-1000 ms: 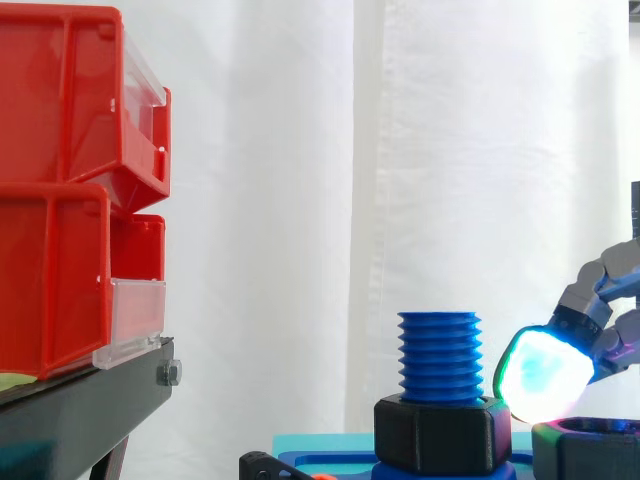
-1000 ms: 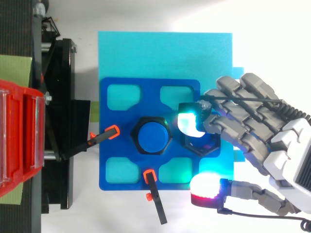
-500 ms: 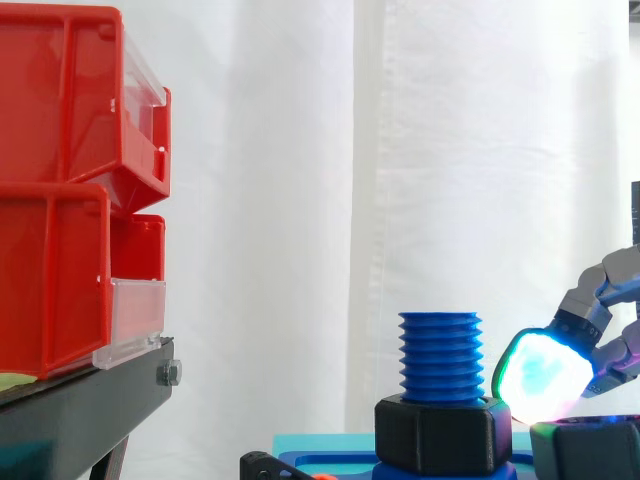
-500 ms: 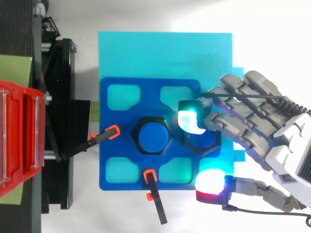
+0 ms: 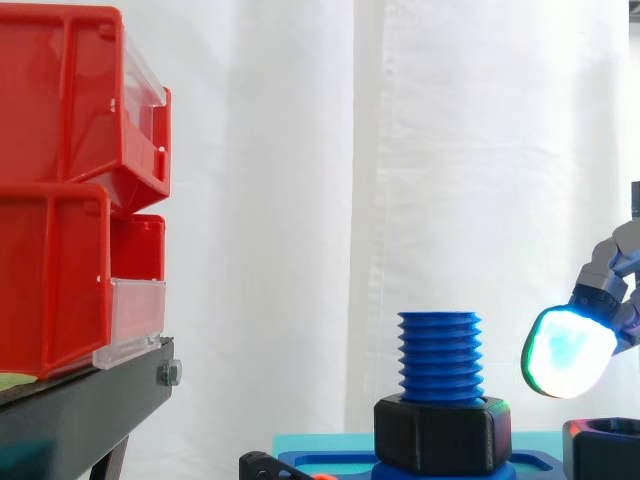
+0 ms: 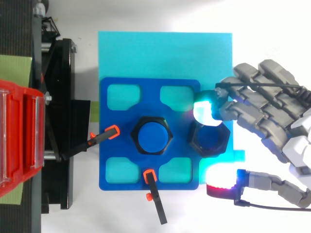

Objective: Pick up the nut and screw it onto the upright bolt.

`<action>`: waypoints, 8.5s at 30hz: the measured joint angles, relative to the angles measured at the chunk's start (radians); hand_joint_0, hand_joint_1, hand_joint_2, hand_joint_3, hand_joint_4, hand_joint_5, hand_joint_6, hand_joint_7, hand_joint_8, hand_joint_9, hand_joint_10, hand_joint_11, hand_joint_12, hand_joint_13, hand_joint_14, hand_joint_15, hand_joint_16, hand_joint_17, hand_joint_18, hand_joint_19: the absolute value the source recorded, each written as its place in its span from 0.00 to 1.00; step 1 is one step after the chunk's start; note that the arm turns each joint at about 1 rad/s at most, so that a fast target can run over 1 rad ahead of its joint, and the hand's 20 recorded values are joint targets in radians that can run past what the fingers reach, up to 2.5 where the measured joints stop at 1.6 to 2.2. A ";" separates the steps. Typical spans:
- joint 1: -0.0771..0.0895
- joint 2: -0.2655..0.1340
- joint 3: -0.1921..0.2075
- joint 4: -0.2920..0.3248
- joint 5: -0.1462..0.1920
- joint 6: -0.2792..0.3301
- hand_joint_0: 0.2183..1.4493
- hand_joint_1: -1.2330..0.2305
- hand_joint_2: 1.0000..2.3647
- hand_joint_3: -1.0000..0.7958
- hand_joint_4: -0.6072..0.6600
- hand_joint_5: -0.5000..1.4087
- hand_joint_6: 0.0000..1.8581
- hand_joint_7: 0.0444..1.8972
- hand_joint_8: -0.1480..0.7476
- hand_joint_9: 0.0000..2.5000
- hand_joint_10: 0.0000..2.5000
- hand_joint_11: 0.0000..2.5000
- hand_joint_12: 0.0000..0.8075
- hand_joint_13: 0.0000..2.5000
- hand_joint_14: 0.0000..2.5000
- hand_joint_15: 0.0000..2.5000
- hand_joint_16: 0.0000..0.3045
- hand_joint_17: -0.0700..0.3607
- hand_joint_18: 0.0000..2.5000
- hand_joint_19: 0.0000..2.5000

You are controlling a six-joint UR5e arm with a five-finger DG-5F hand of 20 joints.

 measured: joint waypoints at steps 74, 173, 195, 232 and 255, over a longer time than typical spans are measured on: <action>-0.022 0.002 -0.001 -0.086 -0.035 0.049 0.08 0.34 0.00 0.28 0.63 0.10 0.27 0.35 0.52 0.01 0.00 0.01 0.58 0.00 0.00 0.00 0.24 0.55 0.00 0.01; -0.037 -0.040 -0.012 -0.011 -0.087 0.052 0.29 0.31 0.00 0.28 0.68 0.16 0.27 0.59 0.50 0.28 0.00 0.14 0.43 0.20 0.00 0.00 0.14 0.38 0.18 0.00; -0.039 0.017 0.003 -0.052 -0.108 0.064 0.31 0.34 0.00 0.28 0.68 0.17 0.27 0.60 0.50 0.33 0.00 0.17 0.38 0.24 0.00 0.00 0.10 0.32 0.20 0.00; -0.140 0.014 0.183 -0.048 -0.364 -0.113 0.30 0.34 0.00 0.28 0.68 0.17 0.27 0.60 0.50 0.32 0.00 0.17 0.37 0.25 0.00 0.00 0.10 0.32 0.20 0.00; -0.178 -0.035 0.192 -0.024 -0.406 -0.075 0.30 0.35 0.00 0.28 0.68 0.17 0.27 0.60 0.50 0.32 0.00 0.17 0.37 0.25 0.00 0.00 0.10 0.32 0.20 0.00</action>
